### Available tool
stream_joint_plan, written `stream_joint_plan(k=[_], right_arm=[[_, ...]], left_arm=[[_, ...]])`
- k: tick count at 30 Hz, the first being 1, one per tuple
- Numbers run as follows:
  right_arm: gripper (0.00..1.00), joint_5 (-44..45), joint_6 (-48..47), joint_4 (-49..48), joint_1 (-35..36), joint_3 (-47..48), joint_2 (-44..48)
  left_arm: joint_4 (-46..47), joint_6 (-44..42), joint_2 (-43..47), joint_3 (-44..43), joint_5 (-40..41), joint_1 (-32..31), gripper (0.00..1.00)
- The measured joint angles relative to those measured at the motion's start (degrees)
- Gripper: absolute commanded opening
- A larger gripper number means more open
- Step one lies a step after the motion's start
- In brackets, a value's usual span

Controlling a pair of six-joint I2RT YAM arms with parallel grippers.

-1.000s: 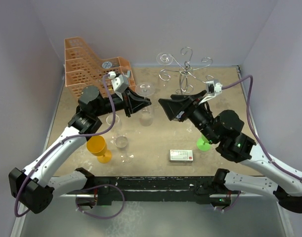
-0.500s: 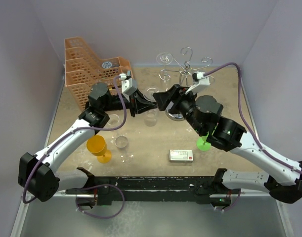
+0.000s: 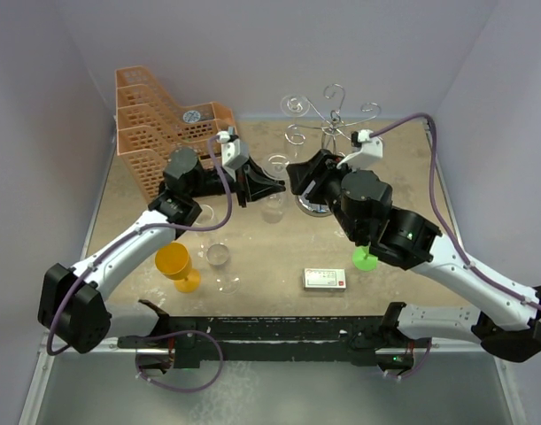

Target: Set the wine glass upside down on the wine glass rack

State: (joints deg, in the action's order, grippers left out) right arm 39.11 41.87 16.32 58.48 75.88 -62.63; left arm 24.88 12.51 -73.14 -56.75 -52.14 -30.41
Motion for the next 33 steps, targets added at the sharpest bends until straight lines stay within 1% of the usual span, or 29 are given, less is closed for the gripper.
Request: stream_joint_plan(k=[8,13,16,20,27,33], right_arm=[[0.64,2.3,-0.7,1.5,0.0,0.5,1.0],[0.64,2.4,-2.0,-0.5,0.0,0.2,5.7],[0.64,2.8,-2.4,-2.1,0.0,-0.7,9.3],[0.64,3.6,-2.6,-3.0,-0.1,-1.1,11.3],[0.65,3.7,-2.6,-2.9,-0.1,-1.4,11.3],[0.65,3.6,-2.6,-2.9,-0.1,-1.8,10.6]], left_arm=[[8.3,3.1,-5.8,0.0,1.9,-0.5,0.0],[9.7,3.4,-11.6,-2.3,3.3,-1.4,0.0],[9.0,3.0,-14.8,-5.2,4.1,-2.0,0.0],[7.0,1.8,-17.7,-9.5,5.0,-2.6,0.0],[2.5,-1.3,-21.1,-15.1,7.0,-2.8,0.0],[-0.5,-2.6,-23.0,-15.8,9.6,-2.8,0.0]])
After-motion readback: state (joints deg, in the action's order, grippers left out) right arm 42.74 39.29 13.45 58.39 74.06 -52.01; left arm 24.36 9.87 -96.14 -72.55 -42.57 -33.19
